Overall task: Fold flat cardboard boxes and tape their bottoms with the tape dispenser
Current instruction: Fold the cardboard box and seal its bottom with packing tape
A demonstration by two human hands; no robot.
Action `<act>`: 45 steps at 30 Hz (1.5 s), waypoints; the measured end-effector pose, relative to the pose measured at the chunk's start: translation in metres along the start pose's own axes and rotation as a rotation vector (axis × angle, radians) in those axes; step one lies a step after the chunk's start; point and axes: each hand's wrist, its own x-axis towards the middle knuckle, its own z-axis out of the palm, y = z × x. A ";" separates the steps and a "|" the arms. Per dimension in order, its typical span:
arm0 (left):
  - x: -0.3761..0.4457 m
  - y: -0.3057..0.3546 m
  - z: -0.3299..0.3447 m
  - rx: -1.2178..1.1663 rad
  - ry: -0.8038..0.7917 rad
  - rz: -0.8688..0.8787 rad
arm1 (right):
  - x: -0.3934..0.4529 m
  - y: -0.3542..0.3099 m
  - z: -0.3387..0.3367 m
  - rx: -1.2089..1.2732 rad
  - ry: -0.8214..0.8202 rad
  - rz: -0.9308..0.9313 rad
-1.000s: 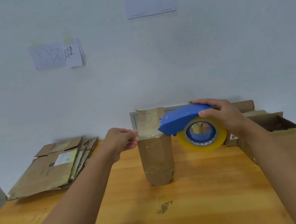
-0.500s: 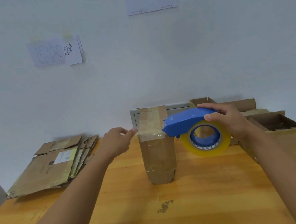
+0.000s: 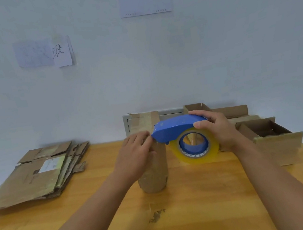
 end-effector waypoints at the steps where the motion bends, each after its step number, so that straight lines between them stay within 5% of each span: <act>1: 0.002 0.002 0.002 -0.010 0.004 0.002 | 0.000 0.000 0.000 0.002 0.002 -0.002; 25: 0.009 0.007 -0.005 0.004 -0.152 -0.073 | -0.008 -0.012 -0.050 -0.200 -0.121 0.032; 39: 0.014 0.022 0.002 0.031 -0.105 -0.026 | 0.004 -0.019 -0.046 -0.267 -0.144 0.163; 43: 0.011 0.012 -0.001 0.008 -0.101 -0.100 | 0.001 -0.014 -0.039 -0.543 -0.342 0.215; 45: 0.008 0.006 -0.001 -0.021 -0.140 -0.129 | -0.009 0.002 -0.037 -0.502 -0.221 0.193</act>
